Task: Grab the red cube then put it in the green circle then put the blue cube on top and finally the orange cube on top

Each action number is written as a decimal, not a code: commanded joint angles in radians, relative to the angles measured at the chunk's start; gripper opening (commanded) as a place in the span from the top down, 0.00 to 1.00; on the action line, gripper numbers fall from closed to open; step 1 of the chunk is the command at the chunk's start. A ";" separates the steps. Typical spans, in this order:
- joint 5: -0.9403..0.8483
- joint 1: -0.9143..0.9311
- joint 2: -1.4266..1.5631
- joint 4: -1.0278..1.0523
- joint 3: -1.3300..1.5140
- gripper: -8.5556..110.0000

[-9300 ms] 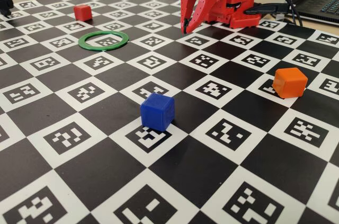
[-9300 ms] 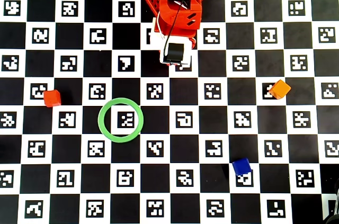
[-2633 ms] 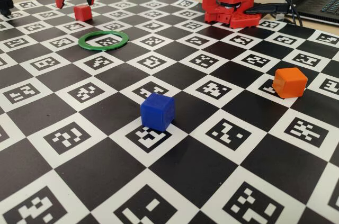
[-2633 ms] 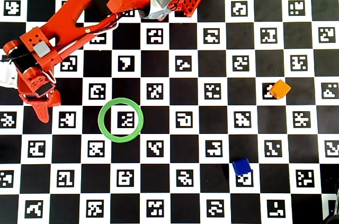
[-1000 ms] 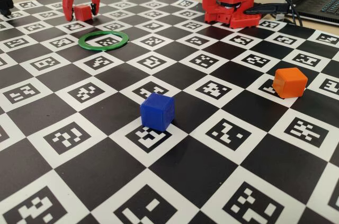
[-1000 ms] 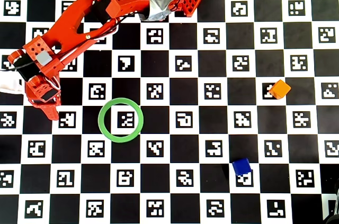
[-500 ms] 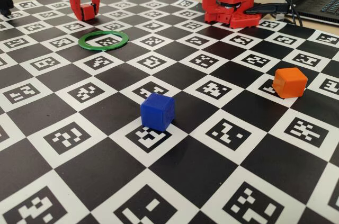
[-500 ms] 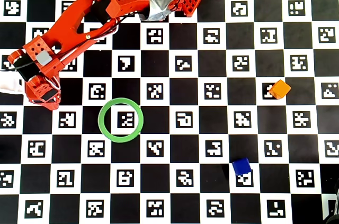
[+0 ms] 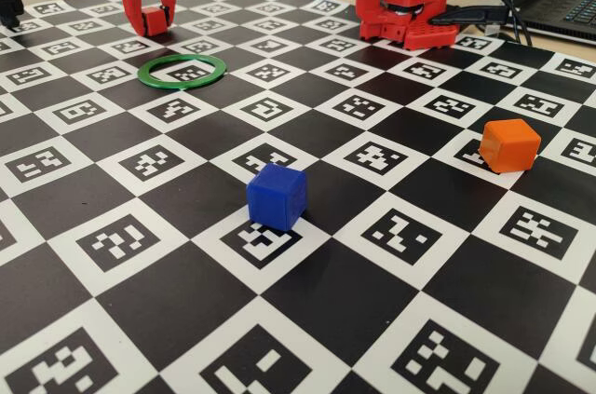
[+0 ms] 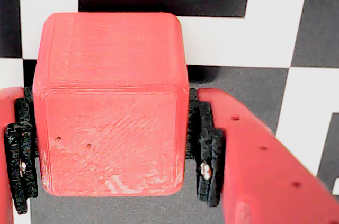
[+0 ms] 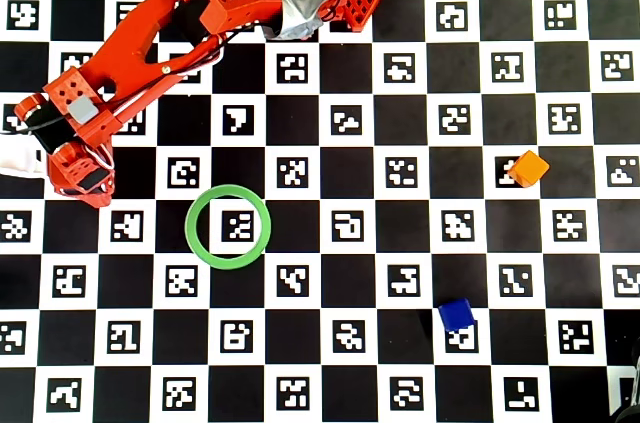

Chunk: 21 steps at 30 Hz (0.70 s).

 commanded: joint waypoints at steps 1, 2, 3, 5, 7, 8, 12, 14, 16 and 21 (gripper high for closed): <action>0.012 -0.017 0.129 0.011 -0.005 0.88; 0.014 -0.018 0.141 0.017 -0.006 0.88; 0.017 -0.020 0.155 0.023 -0.006 0.88; 0.021 -0.021 0.181 0.034 -0.009 0.88; 0.029 -0.021 0.209 0.046 -0.012 0.88; 0.032 -0.021 0.222 0.054 -0.015 0.88; 0.057 -0.026 0.273 0.089 -0.032 0.88; 0.069 -0.029 0.305 0.100 -0.032 0.88; 0.078 -0.034 0.341 0.117 -0.028 0.88; 0.114 -0.057 0.437 0.143 0.014 0.88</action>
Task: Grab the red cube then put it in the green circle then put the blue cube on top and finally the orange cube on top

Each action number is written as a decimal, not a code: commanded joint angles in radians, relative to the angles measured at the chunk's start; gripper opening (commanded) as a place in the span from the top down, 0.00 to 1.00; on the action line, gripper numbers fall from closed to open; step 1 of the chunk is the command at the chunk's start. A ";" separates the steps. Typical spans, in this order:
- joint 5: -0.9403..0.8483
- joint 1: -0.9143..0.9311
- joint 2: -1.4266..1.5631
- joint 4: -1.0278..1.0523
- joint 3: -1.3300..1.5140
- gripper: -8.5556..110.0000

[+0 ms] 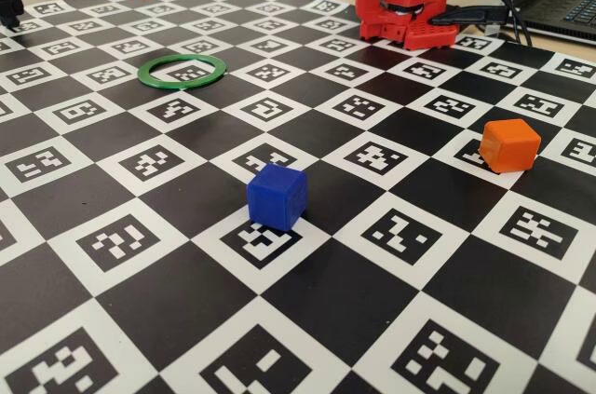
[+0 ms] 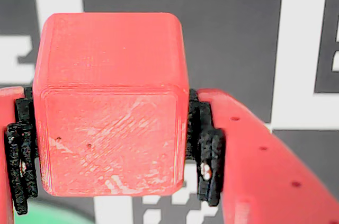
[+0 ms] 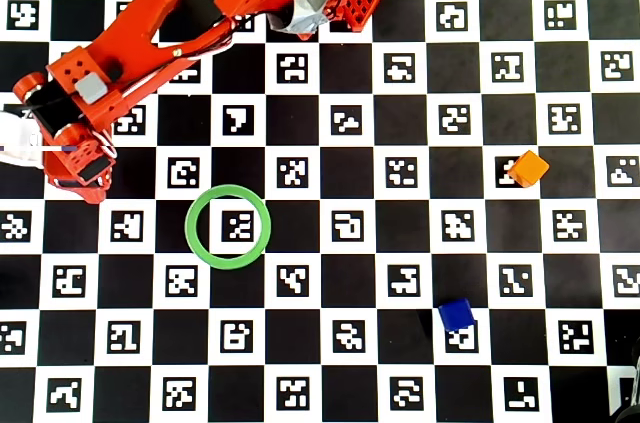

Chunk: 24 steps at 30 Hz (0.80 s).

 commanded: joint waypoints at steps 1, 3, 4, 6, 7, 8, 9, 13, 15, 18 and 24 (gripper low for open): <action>0.031 -0.026 0.204 0.015 0.015 0.88; 0.049 -0.040 0.238 0.021 0.041 0.88; 0.060 -0.048 0.253 0.023 0.055 0.88; 0.078 -0.064 0.282 0.023 0.084 0.88; 0.087 -0.072 0.296 0.023 0.100 0.88; 0.094 -0.081 0.310 0.023 0.117 0.88; 0.100 -0.091 0.324 0.023 0.133 0.88; 0.132 -0.130 0.374 0.015 0.209 0.88; 0.147 -0.153 0.394 0.009 0.247 0.88; 0.175 -0.186 0.419 -0.002 0.302 0.88; 0.236 -0.264 0.459 -0.044 0.436 0.88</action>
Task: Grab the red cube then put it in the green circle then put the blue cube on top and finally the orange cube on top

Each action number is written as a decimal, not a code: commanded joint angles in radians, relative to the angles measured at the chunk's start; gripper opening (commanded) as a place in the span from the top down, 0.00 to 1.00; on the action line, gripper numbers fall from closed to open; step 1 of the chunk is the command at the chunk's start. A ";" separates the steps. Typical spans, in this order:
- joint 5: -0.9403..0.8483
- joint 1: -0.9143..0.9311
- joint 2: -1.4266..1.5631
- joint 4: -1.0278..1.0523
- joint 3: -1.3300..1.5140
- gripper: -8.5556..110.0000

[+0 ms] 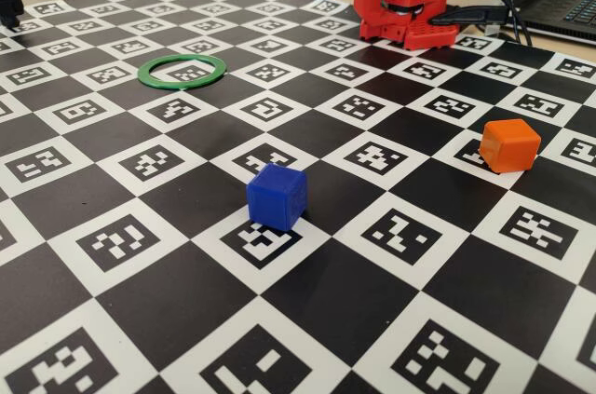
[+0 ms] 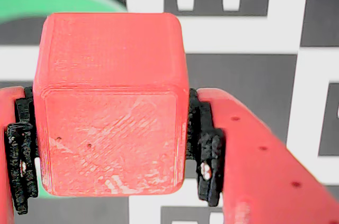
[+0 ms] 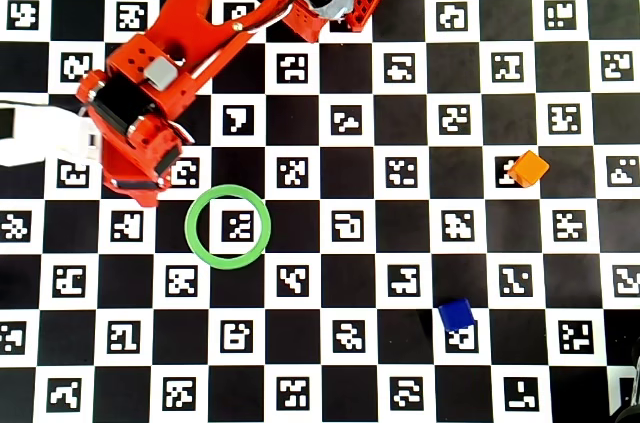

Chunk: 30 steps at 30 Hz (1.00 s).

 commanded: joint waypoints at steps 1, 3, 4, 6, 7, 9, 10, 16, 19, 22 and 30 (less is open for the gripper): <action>0.038 -0.057 0.132 -0.031 0.046 0.88; 0.058 -0.084 0.140 -0.051 0.089 0.88; 0.071 -0.098 0.141 -0.063 0.106 0.88; 0.092 -0.124 0.141 -0.086 0.138 0.88; 0.101 -0.137 0.141 -0.098 0.153 0.88; 0.121 -0.163 0.138 -0.121 0.181 0.88; 0.130 -0.173 0.135 -0.135 0.195 0.88; 0.186 -0.232 0.115 -0.233 0.285 0.88; 0.207 -0.245 0.098 -0.279 0.313 0.88; 0.221 -0.249 0.089 -0.333 0.342 0.88; 0.235 -0.245 0.055 -0.423 0.383 0.88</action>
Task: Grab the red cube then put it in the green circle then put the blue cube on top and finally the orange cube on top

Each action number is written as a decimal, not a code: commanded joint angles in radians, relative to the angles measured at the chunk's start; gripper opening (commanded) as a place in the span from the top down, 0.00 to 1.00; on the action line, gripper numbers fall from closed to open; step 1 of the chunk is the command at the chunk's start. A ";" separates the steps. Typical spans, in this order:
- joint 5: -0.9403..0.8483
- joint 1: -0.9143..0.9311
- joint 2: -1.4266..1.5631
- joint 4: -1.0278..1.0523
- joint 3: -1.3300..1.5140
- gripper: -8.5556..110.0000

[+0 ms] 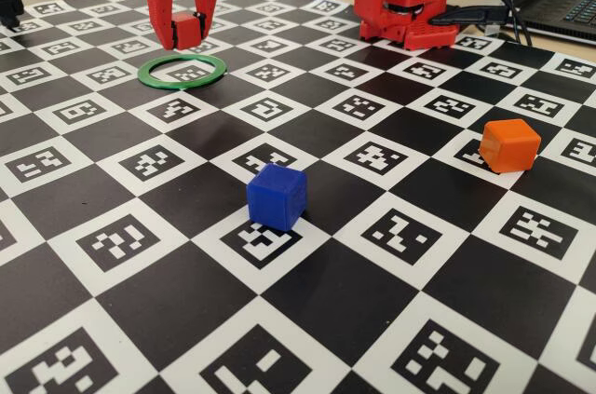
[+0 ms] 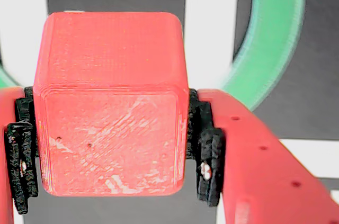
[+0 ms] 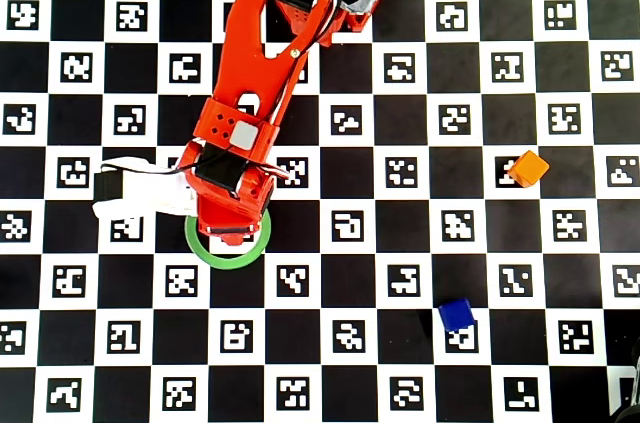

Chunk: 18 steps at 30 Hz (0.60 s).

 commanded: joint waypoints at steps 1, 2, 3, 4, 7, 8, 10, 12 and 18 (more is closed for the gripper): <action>0.012 -0.003 0.028 -0.028 -0.011 0.88; 0.014 -0.003 0.023 -0.032 -0.011 0.88; 0.015 -0.003 0.020 -0.037 -0.011 0.88; 0.017 -0.002 0.015 -0.041 -0.009 0.88; 0.014 0.002 -0.002 -0.051 -0.006 0.88; 0.014 0.002 -0.009 -0.054 -0.006 0.88; 0.014 0.005 -0.021 -0.058 -0.005 0.88; 0.014 0.006 -0.031 -0.061 -0.003 0.88; 0.012 0.008 -0.051 -0.069 0.006 0.88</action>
